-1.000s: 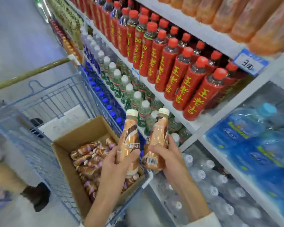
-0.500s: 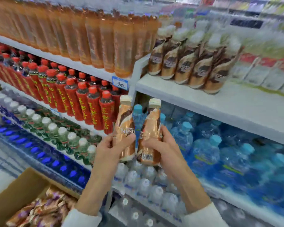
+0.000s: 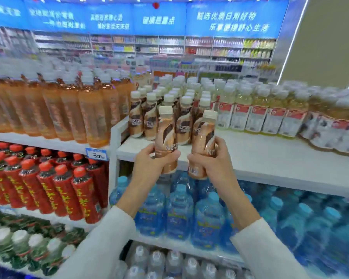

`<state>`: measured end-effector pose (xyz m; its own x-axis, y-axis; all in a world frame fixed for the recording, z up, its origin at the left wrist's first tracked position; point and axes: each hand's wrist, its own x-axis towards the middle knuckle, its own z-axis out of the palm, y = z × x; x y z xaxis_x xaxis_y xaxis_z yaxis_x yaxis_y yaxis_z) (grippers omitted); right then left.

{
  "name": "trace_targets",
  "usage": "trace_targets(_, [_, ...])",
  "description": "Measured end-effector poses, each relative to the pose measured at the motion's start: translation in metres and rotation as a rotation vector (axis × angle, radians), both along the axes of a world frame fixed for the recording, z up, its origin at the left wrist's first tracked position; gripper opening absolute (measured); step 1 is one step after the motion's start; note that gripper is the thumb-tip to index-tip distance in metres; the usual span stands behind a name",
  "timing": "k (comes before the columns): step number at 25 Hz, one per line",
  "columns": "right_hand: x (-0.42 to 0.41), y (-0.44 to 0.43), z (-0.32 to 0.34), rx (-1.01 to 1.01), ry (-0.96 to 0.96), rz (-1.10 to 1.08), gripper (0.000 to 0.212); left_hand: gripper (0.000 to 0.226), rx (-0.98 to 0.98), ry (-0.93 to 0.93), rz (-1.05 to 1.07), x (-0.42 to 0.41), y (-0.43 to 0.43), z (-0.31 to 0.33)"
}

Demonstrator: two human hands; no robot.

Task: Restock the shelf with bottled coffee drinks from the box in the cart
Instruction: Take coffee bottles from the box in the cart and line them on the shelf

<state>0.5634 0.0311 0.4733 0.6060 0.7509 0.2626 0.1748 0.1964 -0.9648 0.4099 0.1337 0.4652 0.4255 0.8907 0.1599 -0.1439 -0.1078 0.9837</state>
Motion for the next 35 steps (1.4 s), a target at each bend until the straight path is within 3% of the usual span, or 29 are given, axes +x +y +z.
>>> trace_targets(6, [0.042,0.021,-0.003,-0.008,-0.099,-0.127,0.076,0.038,0.161,0.054,-0.047,0.047,0.029,-0.002])
trace_targets(13, [0.051,0.027,-0.018,-0.015,-0.196,-0.069,0.079,0.036,0.217,0.064,-0.033,0.06,0.039,-0.02])
trace_targets(19, [0.059,0.016,-0.019,-0.115,-0.23,-0.03,0.085,0.069,0.27,0.112,-0.012,0.056,0.043,-0.018])
trace_targets(23, [0.062,0.012,-0.025,-0.18,-0.266,-0.087,0.077,0.086,0.334,0.208,0.121,0.057,0.036,-0.015])
trace_targets(26, [0.058,0.014,-0.027,-0.182,-0.333,-0.155,0.072,0.08,0.347,0.238,0.154,0.057,0.036,-0.013])
trace_targets(30, [0.051,0.02,-0.026,-0.185,-0.401,-0.251,0.076,0.06,0.323,0.224,-0.014,0.054,0.046,-0.014])
trace_targets(35, [0.052,0.016,-0.021,-0.191,-0.333,-0.213,0.082,0.059,0.342,0.244,-0.001,0.055,0.042,-0.019])
